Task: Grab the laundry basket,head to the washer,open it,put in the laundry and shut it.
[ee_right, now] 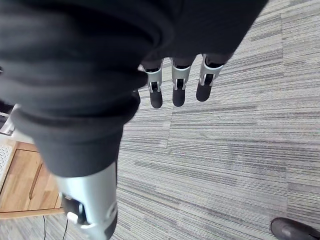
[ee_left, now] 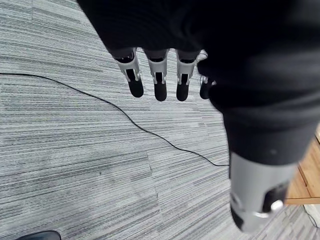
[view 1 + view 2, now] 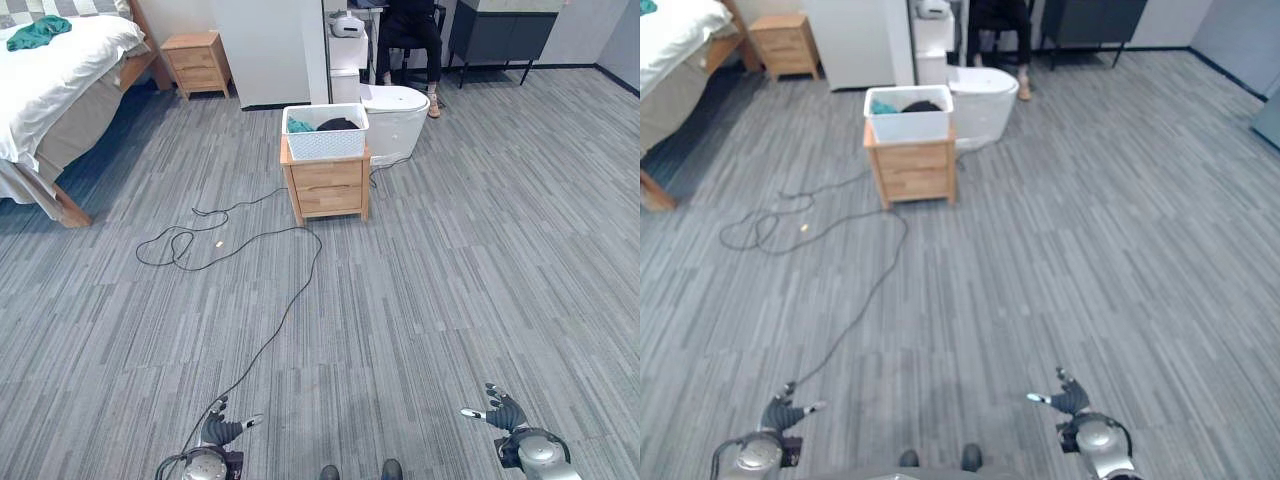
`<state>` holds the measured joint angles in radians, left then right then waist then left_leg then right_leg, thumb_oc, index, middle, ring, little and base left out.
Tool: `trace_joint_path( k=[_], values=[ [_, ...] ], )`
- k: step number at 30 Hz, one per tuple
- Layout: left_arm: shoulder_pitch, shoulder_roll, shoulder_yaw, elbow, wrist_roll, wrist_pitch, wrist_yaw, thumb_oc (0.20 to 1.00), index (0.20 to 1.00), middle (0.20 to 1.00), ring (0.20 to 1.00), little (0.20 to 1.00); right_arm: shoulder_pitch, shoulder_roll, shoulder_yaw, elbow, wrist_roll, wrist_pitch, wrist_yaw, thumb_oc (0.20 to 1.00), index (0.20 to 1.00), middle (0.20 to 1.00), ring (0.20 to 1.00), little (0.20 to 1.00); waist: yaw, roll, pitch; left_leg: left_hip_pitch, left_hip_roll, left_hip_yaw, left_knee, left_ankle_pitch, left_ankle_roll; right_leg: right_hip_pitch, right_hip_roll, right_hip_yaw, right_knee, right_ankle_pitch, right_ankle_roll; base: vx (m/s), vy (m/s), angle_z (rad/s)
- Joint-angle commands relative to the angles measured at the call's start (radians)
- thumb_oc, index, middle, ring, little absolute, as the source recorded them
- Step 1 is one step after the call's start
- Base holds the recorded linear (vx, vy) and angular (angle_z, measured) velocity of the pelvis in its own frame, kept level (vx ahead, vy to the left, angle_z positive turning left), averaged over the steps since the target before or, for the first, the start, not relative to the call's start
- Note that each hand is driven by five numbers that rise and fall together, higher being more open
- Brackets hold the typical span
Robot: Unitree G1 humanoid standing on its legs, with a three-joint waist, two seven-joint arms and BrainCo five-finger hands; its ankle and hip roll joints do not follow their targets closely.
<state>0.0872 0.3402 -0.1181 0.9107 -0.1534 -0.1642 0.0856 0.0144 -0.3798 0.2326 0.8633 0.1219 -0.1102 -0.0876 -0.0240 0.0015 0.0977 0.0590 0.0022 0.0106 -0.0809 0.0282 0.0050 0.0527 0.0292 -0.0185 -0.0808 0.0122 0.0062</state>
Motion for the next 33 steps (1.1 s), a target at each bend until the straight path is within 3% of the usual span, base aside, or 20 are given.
trace_joint_path(
  k=[1,17,25,29,33],
  values=[
    [-0.019,0.021,0.004,-0.006,-0.007,-0.012,0.02,1.0,1.0,1.0,1.0,1.0,-0.03,0.004,-0.004,-0.003,0.03,-0.026,-0.018,1.0,1.0,1.0,1.0,1.0,0.01,-0.053,-0.024,-0.032,-0.05,-0.022,0.043,-0.071,0.013,-0.024,-0.068,0.029,0.072,-0.047,0.093,0.0,0.0,0.0],
    [-0.019,0.034,0.027,-0.084,-0.037,-0.012,0.05,1.0,1.0,1.0,1.0,1.0,-0.061,0.015,0.02,-0.022,0.006,-0.012,-0.032,1.0,1.0,1.0,1.0,1.0,0.042,-0.085,0.017,-0.127,-0.077,-0.013,0.198,-0.143,0.03,-0.07,-0.098,0.036,0.135,-0.054,0.113,0.02,0.057,-0.03],
    [-0.039,0.054,0.041,-0.09,-0.04,-0.011,0.052,1.0,1.0,1.0,1.0,1.0,-0.082,0.024,0.062,-0.114,-0.012,-0.011,-0.029,1.0,1.0,1.0,1.0,1.0,0.04,-0.091,0.064,-0.139,-0.107,-0.056,0.244,-0.187,0.062,-0.218,-0.086,0.066,0.372,-0.054,0.134,0.04,0.096,-0.03],
    [-0.036,0.045,0.036,-0.09,-0.045,-0.014,0.058,1.0,1.0,1.0,1.0,1.0,-0.094,0.021,0.078,-0.121,-0.018,-0.014,-0.032,1.0,1.0,1.0,1.0,1.0,0.035,-0.081,0.075,-0.087,-0.113,-0.057,0.213,-0.198,0.069,-0.265,-0.075,0.045,0.342,-0.023,0.126,0.15,0.034,-0.03],
    [-0.047,0.028,0.015,-0.078,-0.054,-0.017,0.059,1.0,1.0,1.0,1.0,1.0,-0.104,0.017,0.102,-0.131,-0.04,-0.01,-0.037,1.0,1.0,1.0,1.0,1.0,0.012,-0.076,0.095,-0.004,-0.12,-0.078,0.167,-0.215,0.061,-0.347,-0.081,-0.043,0.199,0.041,0.14,0.24,-0.053,-0.1]
  ],
)
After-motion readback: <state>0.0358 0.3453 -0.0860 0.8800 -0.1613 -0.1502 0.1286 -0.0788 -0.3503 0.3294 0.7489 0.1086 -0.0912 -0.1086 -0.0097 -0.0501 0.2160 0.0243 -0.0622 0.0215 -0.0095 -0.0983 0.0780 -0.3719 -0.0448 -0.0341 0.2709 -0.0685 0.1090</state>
